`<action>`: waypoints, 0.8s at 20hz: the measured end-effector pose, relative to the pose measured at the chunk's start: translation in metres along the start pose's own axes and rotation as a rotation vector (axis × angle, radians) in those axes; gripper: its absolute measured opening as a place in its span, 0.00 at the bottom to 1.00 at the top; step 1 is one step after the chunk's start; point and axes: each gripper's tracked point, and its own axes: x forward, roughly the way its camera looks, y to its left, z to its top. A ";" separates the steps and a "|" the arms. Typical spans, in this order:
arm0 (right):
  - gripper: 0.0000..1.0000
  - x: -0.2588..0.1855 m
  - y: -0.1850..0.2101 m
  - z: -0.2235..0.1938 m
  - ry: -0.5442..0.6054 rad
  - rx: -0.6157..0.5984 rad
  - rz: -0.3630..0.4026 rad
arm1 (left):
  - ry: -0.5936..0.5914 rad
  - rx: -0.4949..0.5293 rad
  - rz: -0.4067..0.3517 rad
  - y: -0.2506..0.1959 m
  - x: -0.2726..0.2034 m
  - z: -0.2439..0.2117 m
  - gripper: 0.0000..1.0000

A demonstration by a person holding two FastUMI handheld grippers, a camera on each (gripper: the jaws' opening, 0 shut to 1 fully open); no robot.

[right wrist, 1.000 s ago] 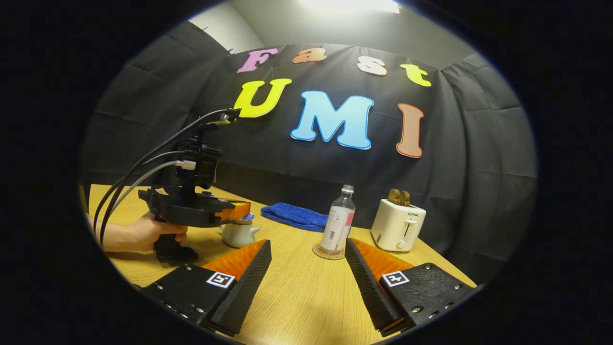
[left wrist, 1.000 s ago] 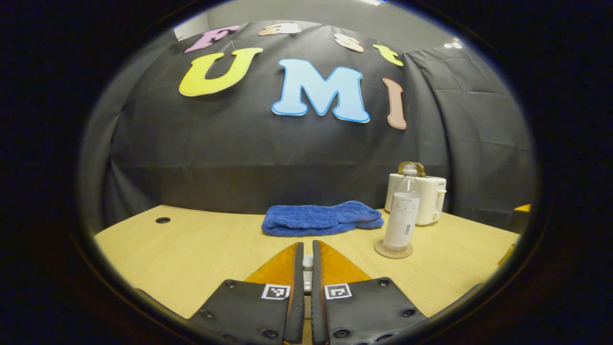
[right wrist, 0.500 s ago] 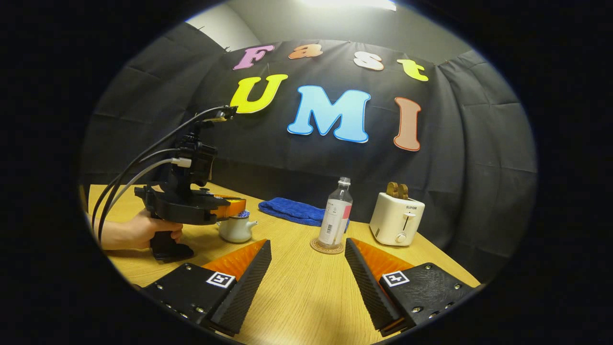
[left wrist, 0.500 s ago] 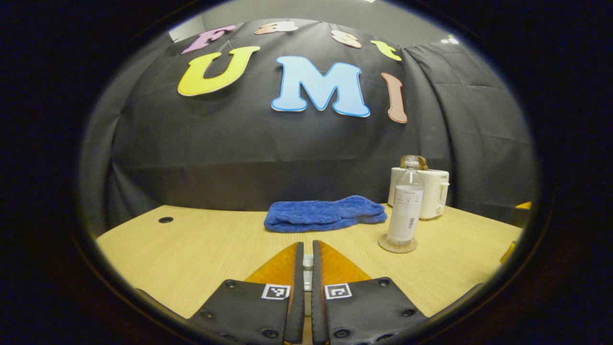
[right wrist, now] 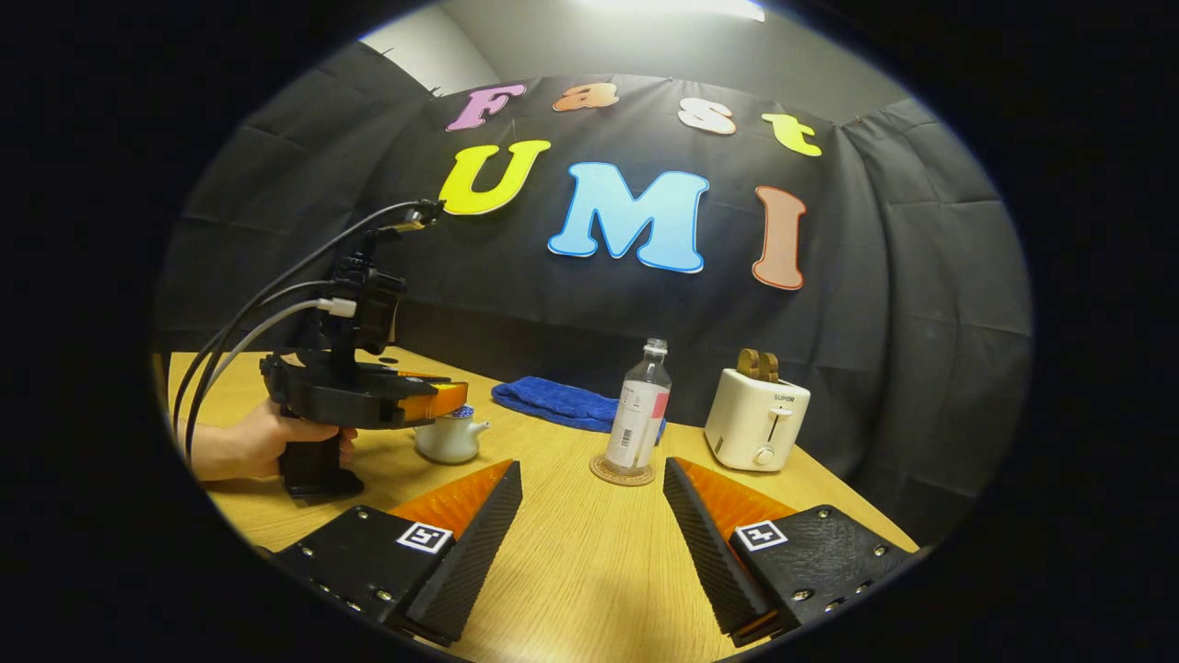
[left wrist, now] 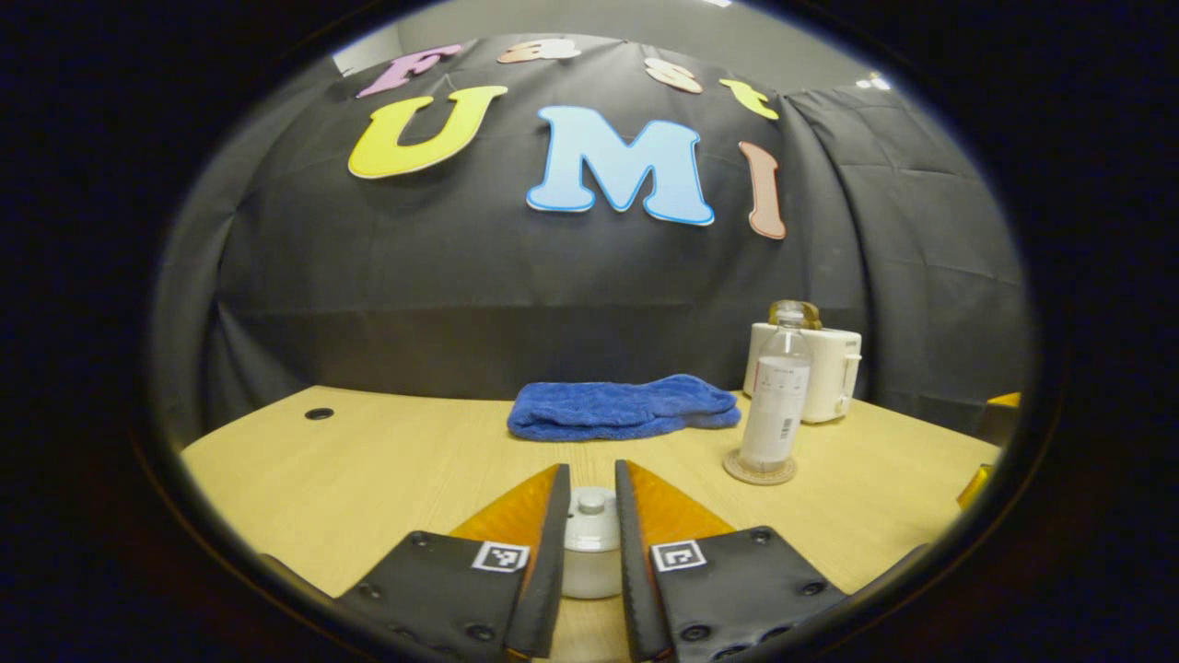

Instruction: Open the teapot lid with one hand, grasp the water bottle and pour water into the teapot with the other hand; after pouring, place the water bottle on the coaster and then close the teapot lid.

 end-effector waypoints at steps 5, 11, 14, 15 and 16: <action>0.96 -0.013 0.003 0.013 -0.018 0.003 -0.021 | -0.034 0.006 -0.038 -0.013 -0.029 0.008 0.53; 0.96 -0.033 0.011 0.022 -0.032 0.022 -0.039 | -0.065 0.015 -0.059 -0.022 -0.077 0.019 0.73; 0.96 -0.046 0.015 0.022 -0.027 0.048 -0.047 | -0.066 0.025 -0.050 -0.021 -0.102 0.020 0.75; 0.96 -0.050 0.015 0.023 -0.026 0.060 -0.051 | -0.067 0.026 -0.048 -0.022 -0.111 0.020 0.75; 0.96 -0.053 0.016 0.023 -0.026 0.068 -0.053 | -0.069 0.028 -0.049 -0.022 -0.120 0.021 0.75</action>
